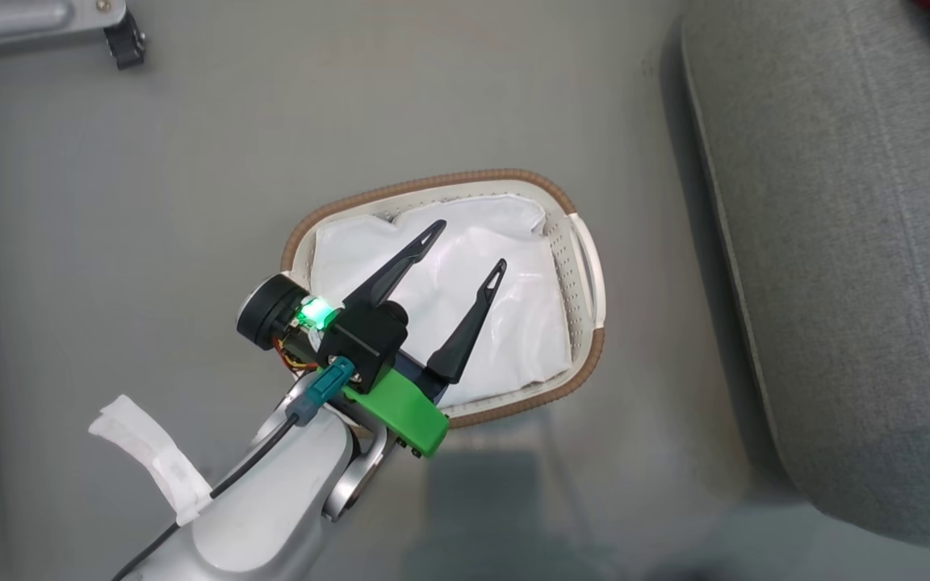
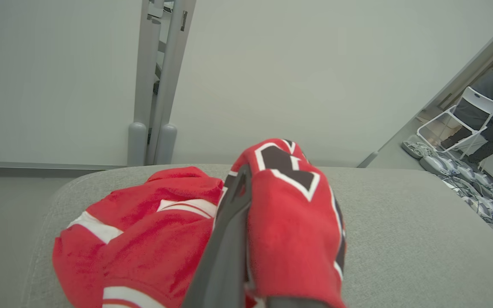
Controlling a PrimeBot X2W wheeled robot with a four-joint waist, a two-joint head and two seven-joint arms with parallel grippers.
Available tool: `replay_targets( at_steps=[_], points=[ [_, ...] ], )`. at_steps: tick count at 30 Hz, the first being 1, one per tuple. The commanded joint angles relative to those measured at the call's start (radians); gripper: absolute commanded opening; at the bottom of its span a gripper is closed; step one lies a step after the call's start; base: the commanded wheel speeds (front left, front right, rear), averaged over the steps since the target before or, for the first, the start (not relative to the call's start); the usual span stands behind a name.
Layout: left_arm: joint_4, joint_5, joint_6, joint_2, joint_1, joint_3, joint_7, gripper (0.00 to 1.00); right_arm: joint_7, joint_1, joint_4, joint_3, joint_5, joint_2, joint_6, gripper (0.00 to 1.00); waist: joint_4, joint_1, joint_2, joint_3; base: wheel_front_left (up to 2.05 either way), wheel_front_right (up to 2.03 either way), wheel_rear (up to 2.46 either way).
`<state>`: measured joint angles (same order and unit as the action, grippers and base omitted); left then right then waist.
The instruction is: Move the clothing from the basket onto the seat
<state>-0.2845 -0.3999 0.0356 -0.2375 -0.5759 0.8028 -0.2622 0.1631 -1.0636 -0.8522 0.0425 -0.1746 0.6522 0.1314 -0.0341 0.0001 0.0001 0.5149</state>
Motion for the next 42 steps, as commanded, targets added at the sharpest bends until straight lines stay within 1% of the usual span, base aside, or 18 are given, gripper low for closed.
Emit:
replay_targets(
  at_steps=[1,8,9,11,19,26,31,36,42],
  points=[
    [0.005,0.011,-0.002,-0.009,-0.019,-0.007,-0.004,1.00,0.020,0.025,-0.018,0.009,0.015,-0.013,-0.001,0.00,0.020,-0.0001,-0.0001,0.053,0.00,0.00,0.00],
    [0.001,0.011,-0.004,-0.018,-0.017,-0.009,-0.004,1.00,0.067,0.048,-0.065,0.014,0.048,-0.085,-0.001,0.00,-0.018,-0.0001,-0.0001,0.066,0.00,0.00,0.00],
    [0.001,0.010,-0.005,-0.020,-0.017,-0.009,-0.004,1.00,0.073,0.045,-0.066,0.019,0.052,-0.093,-0.001,0.22,-0.023,-0.0001,-0.0001,0.066,0.00,0.00,0.00],
    [0.000,0.011,-0.002,-0.023,-0.016,-0.008,-0.004,1.00,0.083,0.046,-0.067,0.020,0.061,-0.114,-0.001,1.00,-0.034,-0.0001,-0.0001,0.063,0.00,0.00,0.00],
    [-0.002,-0.001,-0.010,-0.032,0.005,-0.015,-0.004,1.00,0.101,0.110,-0.020,0.019,0.081,-0.178,-0.001,1.00,-0.069,-0.0001,-0.0001,0.025,0.00,0.00,0.00],
    [0.009,-0.012,-0.017,-0.030,0.031,-0.034,-0.004,1.00,0.103,0.226,0.092,0.056,0.087,-0.228,-0.001,1.00,-0.088,-0.0001,-0.0001,-0.024,0.00,0.00,0.00],
    [0.019,-0.024,-0.022,-0.023,0.060,-0.060,-0.004,1.00,0.103,0.305,0.153,0.081,0.104,-0.251,-0.001,1.00,-0.095,-0.0001,-0.0001,-0.067,0.00,0.00,0.00],
    [0.032,-0.033,-0.029,-0.009,0.104,-0.105,-0.004,1.00,0.103,0.351,0.198,0.089,0.117,-0.263,-0.001,1.00,-0.091,-0.0001,-0.0001,-0.120,0.00,0.00,0.00],
    [0.042,-0.036,-0.033,0.020,0.173,-0.179,-0.004,1.00,0.102,0.377,0.232,0.066,0.122,-0.277,-0.001,1.00,-0.058,-0.0001,-0.0001,-0.198,0.00,0.00,0.00]
  ],
)
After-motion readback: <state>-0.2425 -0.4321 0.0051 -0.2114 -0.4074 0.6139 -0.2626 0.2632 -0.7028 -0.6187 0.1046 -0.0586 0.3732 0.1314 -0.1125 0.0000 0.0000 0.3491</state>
